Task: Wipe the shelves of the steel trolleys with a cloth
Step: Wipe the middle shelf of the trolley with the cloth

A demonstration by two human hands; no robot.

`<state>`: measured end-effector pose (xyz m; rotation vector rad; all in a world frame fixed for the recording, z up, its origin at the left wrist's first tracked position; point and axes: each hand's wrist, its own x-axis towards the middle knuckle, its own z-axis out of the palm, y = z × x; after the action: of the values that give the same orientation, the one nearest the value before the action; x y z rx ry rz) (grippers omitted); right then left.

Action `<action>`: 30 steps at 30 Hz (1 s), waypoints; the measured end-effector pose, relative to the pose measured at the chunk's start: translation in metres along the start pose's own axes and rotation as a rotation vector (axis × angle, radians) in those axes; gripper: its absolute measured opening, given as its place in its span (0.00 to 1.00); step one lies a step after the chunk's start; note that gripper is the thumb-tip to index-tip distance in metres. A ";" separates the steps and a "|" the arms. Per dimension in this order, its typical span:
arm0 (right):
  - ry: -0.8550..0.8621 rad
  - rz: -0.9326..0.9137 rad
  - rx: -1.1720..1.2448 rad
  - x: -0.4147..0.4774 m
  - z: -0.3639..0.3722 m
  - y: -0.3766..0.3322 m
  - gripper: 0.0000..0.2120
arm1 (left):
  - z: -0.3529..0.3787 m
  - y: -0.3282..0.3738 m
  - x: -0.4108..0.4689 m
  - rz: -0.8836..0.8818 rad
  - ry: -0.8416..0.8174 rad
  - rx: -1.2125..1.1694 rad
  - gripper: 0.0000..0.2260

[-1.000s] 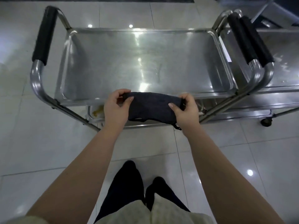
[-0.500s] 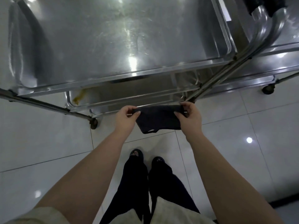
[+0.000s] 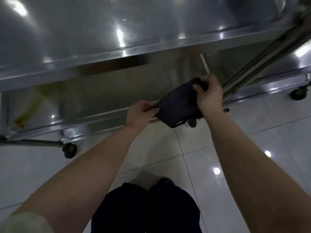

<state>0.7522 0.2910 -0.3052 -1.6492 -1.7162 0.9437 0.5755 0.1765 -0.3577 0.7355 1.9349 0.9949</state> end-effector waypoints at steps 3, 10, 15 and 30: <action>0.014 -0.262 -0.282 0.076 0.020 -0.005 0.14 | 0.019 0.007 0.048 0.256 0.029 0.325 0.06; -0.276 0.058 -0.679 0.078 0.141 0.036 0.37 | -0.004 -0.019 0.159 0.571 0.228 0.930 0.22; -0.289 -0.157 -0.850 0.102 0.133 0.074 0.33 | -0.017 -0.037 0.194 0.474 0.200 1.162 0.27; -0.334 -0.641 -0.815 0.098 0.196 0.044 0.26 | -0.015 -0.043 0.197 0.415 0.296 1.083 0.26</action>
<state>0.6133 0.3686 -0.4628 -1.2068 -2.8685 0.1992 0.4598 0.3006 -0.4678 1.7075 2.6181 0.1738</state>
